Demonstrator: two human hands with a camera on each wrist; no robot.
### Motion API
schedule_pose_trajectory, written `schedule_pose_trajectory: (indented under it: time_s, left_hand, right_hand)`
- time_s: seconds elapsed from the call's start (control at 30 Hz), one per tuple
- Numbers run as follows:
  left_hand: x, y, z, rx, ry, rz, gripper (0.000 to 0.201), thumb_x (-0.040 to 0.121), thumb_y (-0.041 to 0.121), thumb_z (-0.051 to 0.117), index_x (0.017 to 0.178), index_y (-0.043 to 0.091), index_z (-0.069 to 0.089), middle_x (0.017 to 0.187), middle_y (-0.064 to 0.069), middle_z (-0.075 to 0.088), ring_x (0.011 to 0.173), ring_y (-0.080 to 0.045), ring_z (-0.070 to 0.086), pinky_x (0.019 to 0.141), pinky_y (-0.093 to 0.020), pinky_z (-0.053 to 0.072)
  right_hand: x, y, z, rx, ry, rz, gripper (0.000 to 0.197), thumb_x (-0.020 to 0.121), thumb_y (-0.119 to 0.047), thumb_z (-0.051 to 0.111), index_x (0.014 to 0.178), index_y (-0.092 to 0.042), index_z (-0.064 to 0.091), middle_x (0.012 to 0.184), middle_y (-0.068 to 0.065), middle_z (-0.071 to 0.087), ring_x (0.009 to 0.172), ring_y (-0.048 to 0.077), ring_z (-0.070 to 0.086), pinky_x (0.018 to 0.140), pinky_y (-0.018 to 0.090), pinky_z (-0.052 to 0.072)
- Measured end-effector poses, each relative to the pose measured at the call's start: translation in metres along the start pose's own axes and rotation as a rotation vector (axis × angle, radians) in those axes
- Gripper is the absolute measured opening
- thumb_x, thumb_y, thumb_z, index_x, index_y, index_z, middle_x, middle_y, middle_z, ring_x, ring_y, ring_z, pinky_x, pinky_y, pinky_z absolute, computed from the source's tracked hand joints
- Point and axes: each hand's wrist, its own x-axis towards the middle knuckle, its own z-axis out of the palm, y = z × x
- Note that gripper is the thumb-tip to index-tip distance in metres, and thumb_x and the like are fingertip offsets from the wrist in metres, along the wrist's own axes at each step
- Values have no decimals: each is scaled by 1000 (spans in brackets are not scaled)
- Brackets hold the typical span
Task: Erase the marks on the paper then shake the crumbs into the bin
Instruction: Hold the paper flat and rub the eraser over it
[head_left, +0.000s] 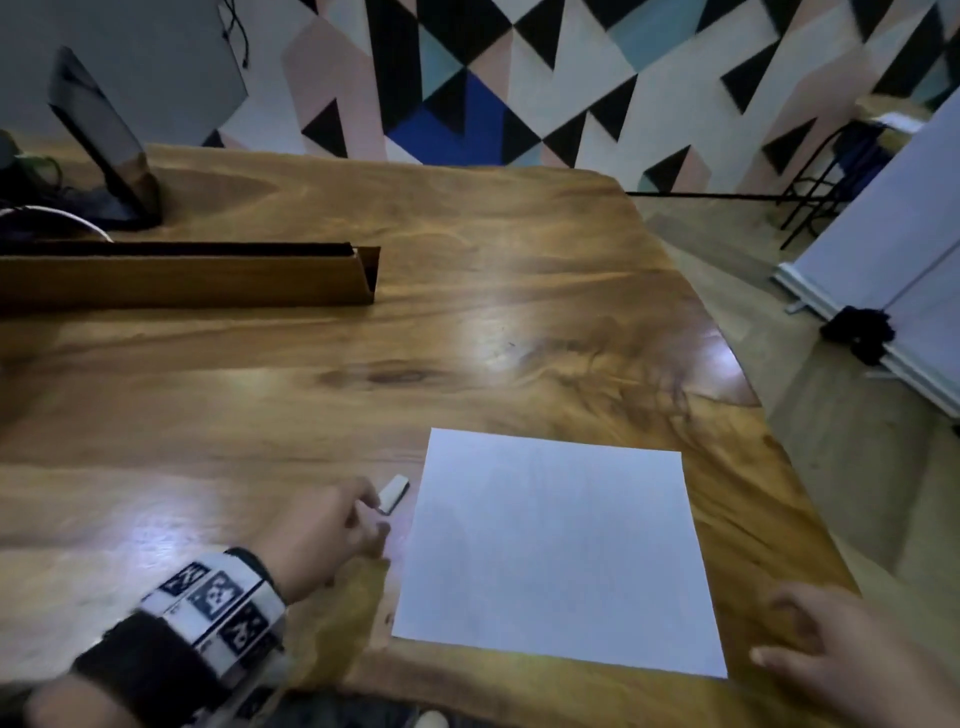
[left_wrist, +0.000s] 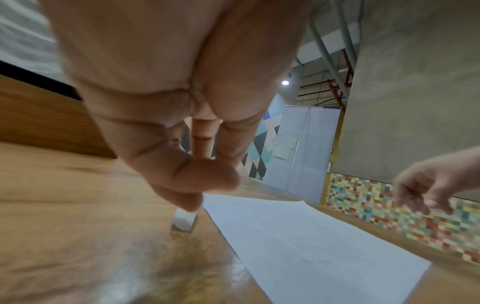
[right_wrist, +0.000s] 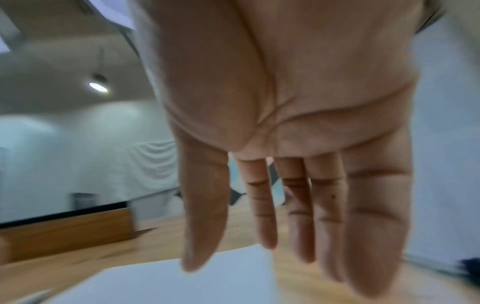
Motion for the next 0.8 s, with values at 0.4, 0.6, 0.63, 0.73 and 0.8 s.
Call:
schedule_pose_trajectory:
  time_s: [0.4,0.6,0.63,0.73,0.8]
  left_hand:
    - [54,12,31,97,129,-150,29,87,22,53,106,4,43,111,-19,56,92,-31,55,67,-32,40]
    - [55,14,26,105,155,-141,17,83,23,58,93,11,52,93,-11,62,82,-26,57,61,-30,41]
    - [54,15,24,93,162,-128,14,81,25,60,85,14,52,83,-7,62,75,-23,55,58,-29,40]
    - [48,25,26,3,152,-54,21,73,24,67,67,20,47,62,5,51,61,-13,46,49,-25,32]
    - [44,32,31,-84,101,-13,17,70,21,70,75,19,54,60,6,50,58,-11,47,48,-23,32]
  right_hand:
    - [106,-139,34,-259,-8,-340,139,66,-62,74,144,-16,-31,148,2,-42,140,19,-32,116,53,-7]
    - [117,-131,33,-262,-67,-335,145,59,-69,73,137,-21,-40,133,-1,-54,134,20,-41,112,59,-10]
    - [116,-131,34,-260,-70,-339,145,59,-69,73,134,-22,-42,132,-1,-55,134,20,-42,112,59,-10]
    - [111,-133,41,-237,-81,-340,142,61,-68,73,126,-26,-45,132,-1,-57,132,20,-43,111,59,-12]
    - [108,-135,43,-236,-92,-324,142,61,-67,73,127,-25,-45,134,1,-56,132,21,-43,111,60,-11]
